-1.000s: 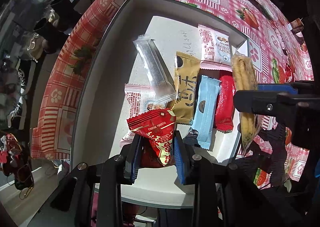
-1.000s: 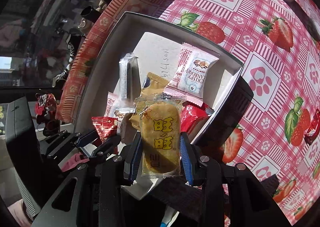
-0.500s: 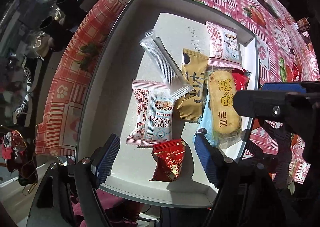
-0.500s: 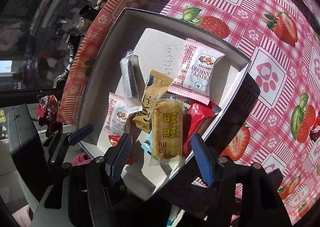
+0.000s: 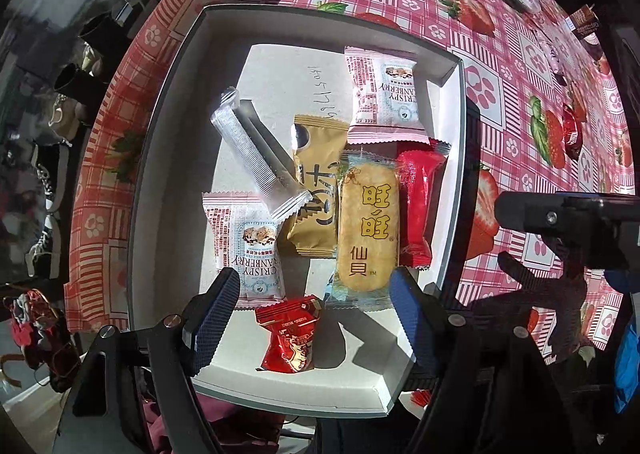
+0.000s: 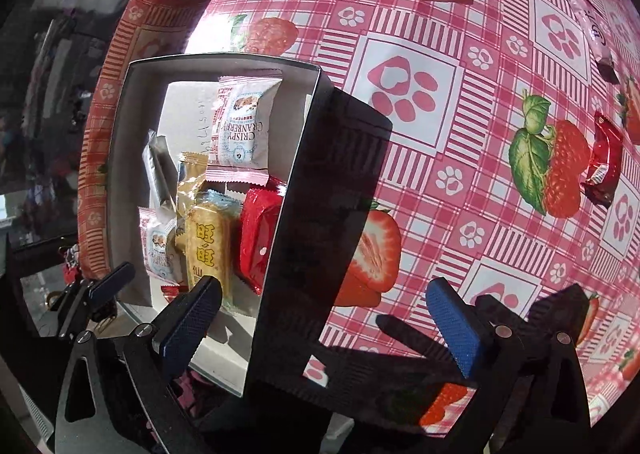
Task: Organize snacks
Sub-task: 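Withdraw both tools from the box toward the red packets on the table, then grasp the pink packet with the left tool while the right grasps a red wrapped packet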
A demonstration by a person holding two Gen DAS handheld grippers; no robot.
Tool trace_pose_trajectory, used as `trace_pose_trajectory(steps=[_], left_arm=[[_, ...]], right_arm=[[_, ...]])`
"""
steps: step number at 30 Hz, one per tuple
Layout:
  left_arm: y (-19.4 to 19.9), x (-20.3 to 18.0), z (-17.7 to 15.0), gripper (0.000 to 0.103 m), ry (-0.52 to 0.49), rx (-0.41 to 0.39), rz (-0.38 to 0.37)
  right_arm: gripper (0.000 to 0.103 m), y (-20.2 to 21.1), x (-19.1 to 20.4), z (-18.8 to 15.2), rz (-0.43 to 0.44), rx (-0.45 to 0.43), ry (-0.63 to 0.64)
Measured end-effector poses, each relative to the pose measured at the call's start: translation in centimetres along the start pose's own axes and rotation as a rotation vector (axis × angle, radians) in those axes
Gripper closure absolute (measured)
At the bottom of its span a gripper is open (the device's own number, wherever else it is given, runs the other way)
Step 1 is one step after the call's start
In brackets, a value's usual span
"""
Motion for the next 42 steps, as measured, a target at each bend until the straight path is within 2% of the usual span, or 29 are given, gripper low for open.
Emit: trace_pose_trajectory(steps=[6,12,17,22,23,24,26,27,33,42], left_arm=[[0.9,-4.0,1.6,0.023,-0.083,-0.002,-0.038],[0.9,-6.8,2.5,0.022,-0.147,0.012,-0.048],[0.7,-8.4,3.2,0.022,-0.162,0.032,-0.054],[0.6,-9.9,4.6,0.022,-0.153,0.039,-0.054],[0.7,-10.1,5.0,0.023,-0.152,0.038,-0.055],[0.8,-10.4,5.4,0.023,-0.153,0.035,-0.054],[1.1,-11.1,6.3,0.023,-0.159,0.025,-0.05],[1.2,-11.5,6.9,0.023,-0.163,0.019,-0.05],[1.5,-14.5,10.5,0.023,-0.198,-0.007,-0.054],[-0.4,-20.5,16.6,0.023,-0.239,-0.006,-0.073]], right_arm=[[0.0,0.6,-7.9,0.9,-0.05,-0.008,-0.166],[0.0,2.5,-14.4,3.7,-0.11,-0.08,-0.27],[0.0,3.5,-17.4,6.4,-0.118,-0.128,-0.301],[0.001,4.0,-18.9,9.2,-0.116,-0.147,-0.277],[0.01,4.0,-19.4,9.6,-0.111,-0.149,-0.265],[0.029,3.8,-19.6,10.1,-0.107,-0.143,-0.252],[0.055,3.3,-19.3,10.3,-0.124,-0.126,-0.228],[0.059,2.8,-19.1,10.2,-0.135,-0.13,-0.217],[0.064,3.2,-20.6,8.5,-0.106,-0.144,-0.177],[0.064,3.0,-27.7,1.9,-0.116,-0.123,-0.256]])
Point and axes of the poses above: each gripper's, at about its wrist camera, not at the fingertips, and y roughly against the way its jaws point, x to its left, z to its top, the point moved 3 cm from there along -y, roughly the way its jaws point, and after that the axes turned 6 degrees about -y, right-handed, at the moved point
